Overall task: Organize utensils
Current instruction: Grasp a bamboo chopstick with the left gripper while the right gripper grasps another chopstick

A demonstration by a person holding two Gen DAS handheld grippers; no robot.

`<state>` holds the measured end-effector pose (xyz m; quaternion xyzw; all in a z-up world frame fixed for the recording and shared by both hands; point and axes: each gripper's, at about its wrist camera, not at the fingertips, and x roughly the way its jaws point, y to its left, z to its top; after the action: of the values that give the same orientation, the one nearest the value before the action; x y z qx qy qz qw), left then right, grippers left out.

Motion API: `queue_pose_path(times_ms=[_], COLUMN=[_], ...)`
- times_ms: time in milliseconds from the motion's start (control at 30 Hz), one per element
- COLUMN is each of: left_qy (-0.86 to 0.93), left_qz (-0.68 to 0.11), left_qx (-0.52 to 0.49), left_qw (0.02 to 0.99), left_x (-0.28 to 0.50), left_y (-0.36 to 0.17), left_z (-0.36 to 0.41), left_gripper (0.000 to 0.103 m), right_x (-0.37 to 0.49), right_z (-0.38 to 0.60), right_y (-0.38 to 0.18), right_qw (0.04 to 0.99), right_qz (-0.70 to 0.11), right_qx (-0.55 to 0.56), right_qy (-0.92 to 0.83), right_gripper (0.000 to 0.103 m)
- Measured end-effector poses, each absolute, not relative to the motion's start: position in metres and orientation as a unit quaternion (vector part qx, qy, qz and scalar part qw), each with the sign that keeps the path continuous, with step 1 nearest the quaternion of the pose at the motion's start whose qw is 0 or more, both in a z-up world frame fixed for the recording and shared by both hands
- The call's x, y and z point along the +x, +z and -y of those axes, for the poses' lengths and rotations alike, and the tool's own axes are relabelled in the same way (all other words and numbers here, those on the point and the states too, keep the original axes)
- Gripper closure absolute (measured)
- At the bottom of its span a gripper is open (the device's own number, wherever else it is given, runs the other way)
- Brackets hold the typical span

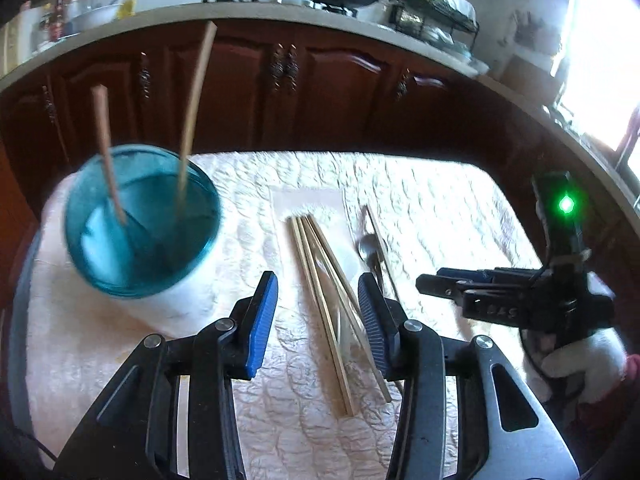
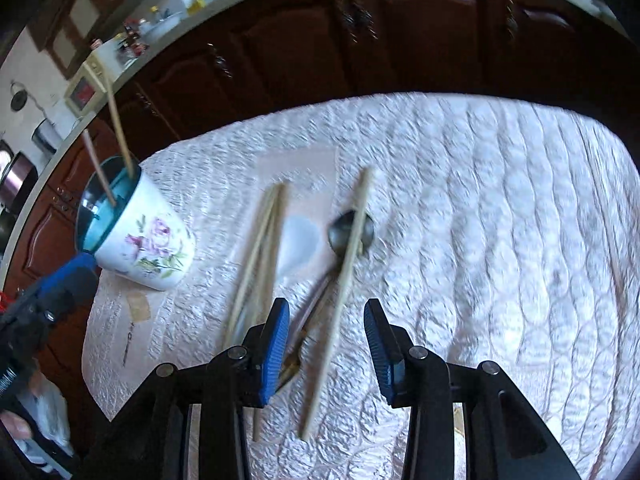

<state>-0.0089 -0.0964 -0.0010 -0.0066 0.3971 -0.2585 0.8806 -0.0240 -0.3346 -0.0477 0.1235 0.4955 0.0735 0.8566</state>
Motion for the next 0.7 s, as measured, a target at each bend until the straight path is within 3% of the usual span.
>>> queue_pose_path(times_ms=[633, 700], left_qy=[-0.246, -0.245], left_qz=[-0.472, -0.480], left_qx=[-0.030, -0.035], left_qw=[0.846, 0.842], left_x=[0.042, 0.045], left_y=[-0.057, -0.061], left_z=[0.125, 0.127], left_gripper=[0.060, 0.060], right_x=[0.018, 0.030], right_z=[0.341, 0.338], right_y=[-0.071, -0.077], right_qw=[0.854, 0.848], right_qz=[-0.495, -0.504], right_qx=[0.146, 0.148], right_qy=[0.067, 0.071], right_gripper=[0.066, 0.073])
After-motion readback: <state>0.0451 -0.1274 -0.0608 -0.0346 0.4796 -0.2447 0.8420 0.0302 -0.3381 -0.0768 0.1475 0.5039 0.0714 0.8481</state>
